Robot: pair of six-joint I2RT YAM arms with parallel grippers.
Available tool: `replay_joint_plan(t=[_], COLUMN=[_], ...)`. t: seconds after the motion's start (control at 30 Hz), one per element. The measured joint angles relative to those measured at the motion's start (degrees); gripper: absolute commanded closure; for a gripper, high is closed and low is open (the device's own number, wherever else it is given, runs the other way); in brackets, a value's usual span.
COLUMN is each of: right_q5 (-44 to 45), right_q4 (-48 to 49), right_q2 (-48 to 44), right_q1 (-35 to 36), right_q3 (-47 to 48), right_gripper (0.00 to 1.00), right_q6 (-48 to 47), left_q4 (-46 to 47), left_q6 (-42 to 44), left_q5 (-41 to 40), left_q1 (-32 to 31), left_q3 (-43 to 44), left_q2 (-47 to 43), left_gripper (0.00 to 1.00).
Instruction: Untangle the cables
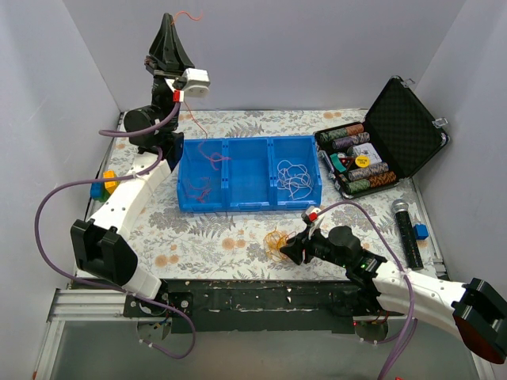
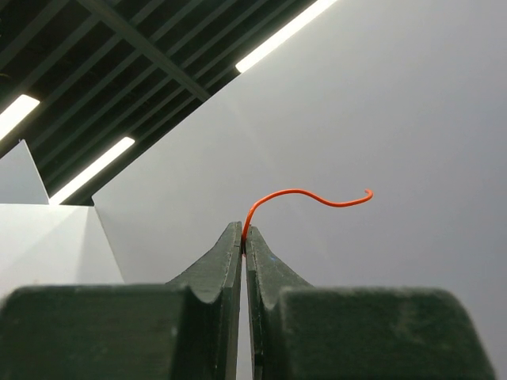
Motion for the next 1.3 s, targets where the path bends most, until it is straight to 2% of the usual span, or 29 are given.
replay_joint_plan(t=[0.27, 0.73, 1.1, 1.3], right_q5=[0.07, 0.24, 0.22, 0.22], right_q4=[0.00, 0.00, 0.00, 0.02], right_q2=[-0.07, -0.04, 0.09, 0.26], right_q1=[0.00, 0.00, 0.00, 0.00], right_q3=[0.00, -0.02, -0.02, -0.02], right_gripper=[0.49, 0.50, 0.50, 0.50], right_q6=[0.02, 0.22, 0.22, 0.22], left_q4=[-0.20, -0.35, -1.31, -1.44], left_q6=[0.24, 0.02, -0.66, -0.83], left_q5=[-0.02, -0.24, -0.96, -1.64], left_q1=[0.07, 0.33, 0.37, 0.37], left_q3=[-3.78, -4.31, -13.86, -15.02], left_q2=[-1.90, -2.03, -5.81, -6.27], left_gripper=[1.00, 1.00, 1.00, 1.00])
